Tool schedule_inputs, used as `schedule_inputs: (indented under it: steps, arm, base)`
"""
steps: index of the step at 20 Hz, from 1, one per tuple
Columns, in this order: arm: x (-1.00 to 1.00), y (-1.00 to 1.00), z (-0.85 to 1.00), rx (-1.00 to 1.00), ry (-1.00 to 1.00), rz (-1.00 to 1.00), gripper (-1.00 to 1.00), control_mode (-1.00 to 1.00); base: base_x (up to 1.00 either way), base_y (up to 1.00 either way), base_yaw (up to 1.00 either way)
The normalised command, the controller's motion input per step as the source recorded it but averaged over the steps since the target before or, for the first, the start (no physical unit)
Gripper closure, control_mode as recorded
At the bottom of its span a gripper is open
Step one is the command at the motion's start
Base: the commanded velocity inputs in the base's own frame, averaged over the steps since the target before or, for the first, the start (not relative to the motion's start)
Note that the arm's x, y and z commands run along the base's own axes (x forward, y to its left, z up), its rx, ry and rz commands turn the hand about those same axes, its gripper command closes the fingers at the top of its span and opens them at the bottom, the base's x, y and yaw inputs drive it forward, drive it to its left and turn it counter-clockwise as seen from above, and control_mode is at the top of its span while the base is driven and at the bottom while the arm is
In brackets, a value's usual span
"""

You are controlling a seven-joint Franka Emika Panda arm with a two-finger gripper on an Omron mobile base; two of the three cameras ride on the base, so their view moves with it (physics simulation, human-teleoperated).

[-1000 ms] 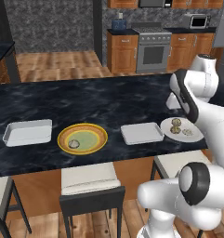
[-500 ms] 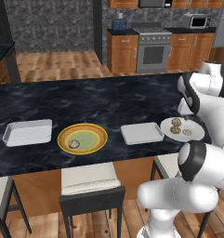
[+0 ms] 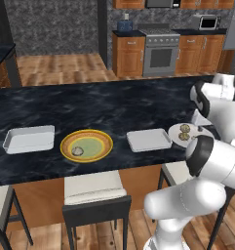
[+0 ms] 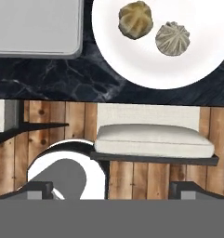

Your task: Place two dumplings into each of the tupperware containers and then place the containers in the fridge.

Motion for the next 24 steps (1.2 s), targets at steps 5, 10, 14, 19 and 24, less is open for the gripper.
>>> schedule_inputs:
  steps: [5, 10, 14, 19, 24]
  arm:
    - [0.00, -0.21, -0.42, 0.00, 0.02, 0.00, -1.00, -1.00]
    - [0.01, -0.10, -0.37, 0.00, 0.04, 0.00, -1.00, -1.00]
    - [0.04, -0.10, -0.31, 0.00, 0.05, 0.00, -1.00, -1.00]
    - [0.14, -0.15, -0.30, 0.00, 0.02, 0.00, -1.00, -1.00]
    - [0.33, -0.12, -0.11, 0.00, 0.00, 0.00, -1.00, -1.00]
  base:
    - [0.00, 0.00, 0.00]
    - [0.00, 0.00, 0.00]
    - [0.00, 0.00, 0.00]
    - [0.00, 0.00, 0.00]
    - [0.00, 0.00, 0.00]
